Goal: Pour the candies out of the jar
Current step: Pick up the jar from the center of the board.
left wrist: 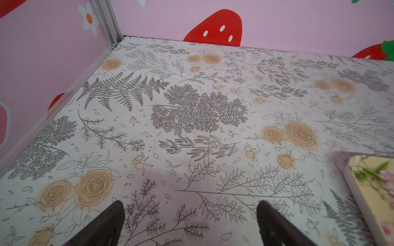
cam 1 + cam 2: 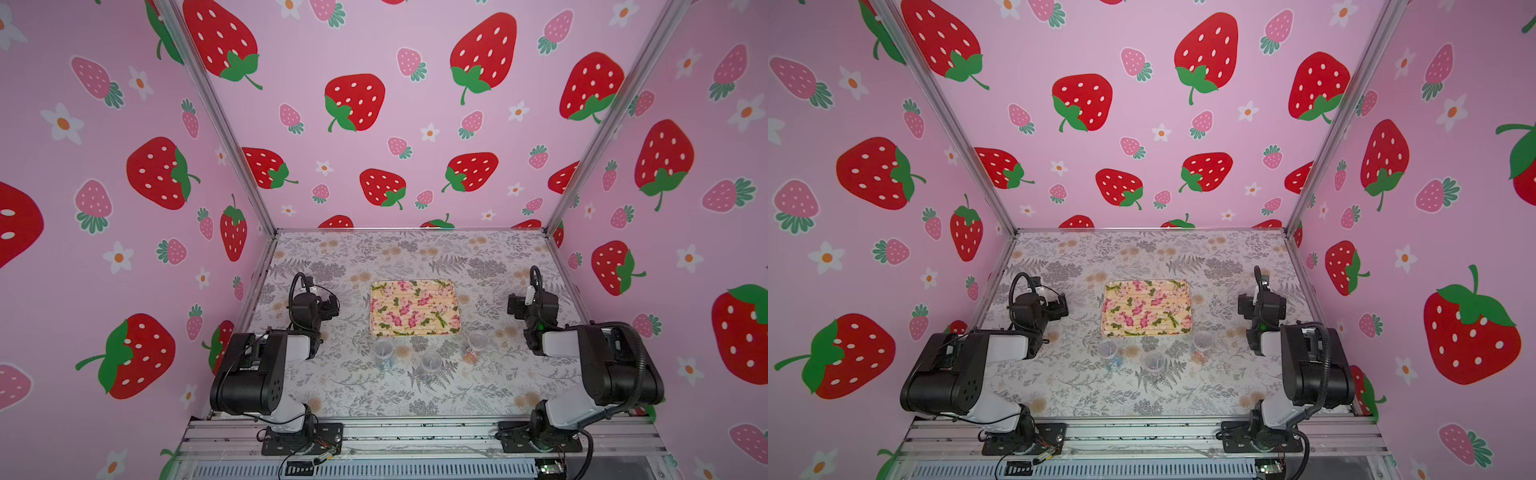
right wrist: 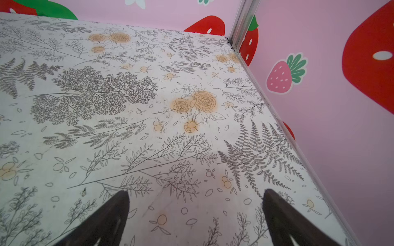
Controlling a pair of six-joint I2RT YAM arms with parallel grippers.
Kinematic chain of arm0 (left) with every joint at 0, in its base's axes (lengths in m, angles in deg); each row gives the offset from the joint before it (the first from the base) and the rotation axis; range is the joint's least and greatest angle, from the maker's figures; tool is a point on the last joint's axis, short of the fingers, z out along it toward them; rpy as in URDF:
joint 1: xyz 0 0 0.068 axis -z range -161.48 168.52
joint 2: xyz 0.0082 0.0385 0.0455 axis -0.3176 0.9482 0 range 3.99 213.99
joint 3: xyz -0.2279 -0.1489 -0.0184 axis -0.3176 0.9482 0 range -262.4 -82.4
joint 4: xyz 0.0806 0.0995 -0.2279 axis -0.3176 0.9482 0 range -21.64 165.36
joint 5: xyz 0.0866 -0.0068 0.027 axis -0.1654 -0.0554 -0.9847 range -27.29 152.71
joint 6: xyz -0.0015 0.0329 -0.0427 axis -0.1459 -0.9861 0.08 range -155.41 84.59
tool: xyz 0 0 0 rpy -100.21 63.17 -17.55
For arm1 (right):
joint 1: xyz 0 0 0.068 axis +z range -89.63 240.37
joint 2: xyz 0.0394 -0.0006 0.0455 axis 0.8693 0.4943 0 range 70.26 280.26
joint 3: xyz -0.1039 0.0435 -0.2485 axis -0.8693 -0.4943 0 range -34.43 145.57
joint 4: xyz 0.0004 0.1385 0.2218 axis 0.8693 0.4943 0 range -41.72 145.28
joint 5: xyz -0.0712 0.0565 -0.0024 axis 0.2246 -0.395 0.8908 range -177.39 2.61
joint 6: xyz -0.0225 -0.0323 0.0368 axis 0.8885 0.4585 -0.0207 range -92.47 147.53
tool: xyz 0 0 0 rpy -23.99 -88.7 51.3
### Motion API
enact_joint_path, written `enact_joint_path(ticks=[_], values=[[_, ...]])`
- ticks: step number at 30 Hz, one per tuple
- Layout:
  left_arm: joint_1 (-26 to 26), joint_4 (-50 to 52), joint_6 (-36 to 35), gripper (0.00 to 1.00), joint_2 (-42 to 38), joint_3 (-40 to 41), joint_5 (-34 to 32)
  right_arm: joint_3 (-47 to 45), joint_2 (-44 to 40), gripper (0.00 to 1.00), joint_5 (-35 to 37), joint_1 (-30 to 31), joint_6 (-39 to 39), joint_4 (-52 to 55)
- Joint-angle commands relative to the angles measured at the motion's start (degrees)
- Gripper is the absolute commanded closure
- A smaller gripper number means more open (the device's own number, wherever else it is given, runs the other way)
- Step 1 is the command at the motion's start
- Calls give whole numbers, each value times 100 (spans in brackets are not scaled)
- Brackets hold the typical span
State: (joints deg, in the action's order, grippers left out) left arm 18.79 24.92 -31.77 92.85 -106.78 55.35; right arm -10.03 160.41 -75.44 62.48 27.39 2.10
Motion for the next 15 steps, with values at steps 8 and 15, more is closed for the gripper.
enact_joint_path(ticks=[8, 15], values=[[-1, -69, -88, 1, -17, -137, 88, 106, 18, 1, 37, 24, 41, -66], [-22, -8, -83, 1, 0, -190, 129, 124, 25, 1, 36, 19, 41, -50]])
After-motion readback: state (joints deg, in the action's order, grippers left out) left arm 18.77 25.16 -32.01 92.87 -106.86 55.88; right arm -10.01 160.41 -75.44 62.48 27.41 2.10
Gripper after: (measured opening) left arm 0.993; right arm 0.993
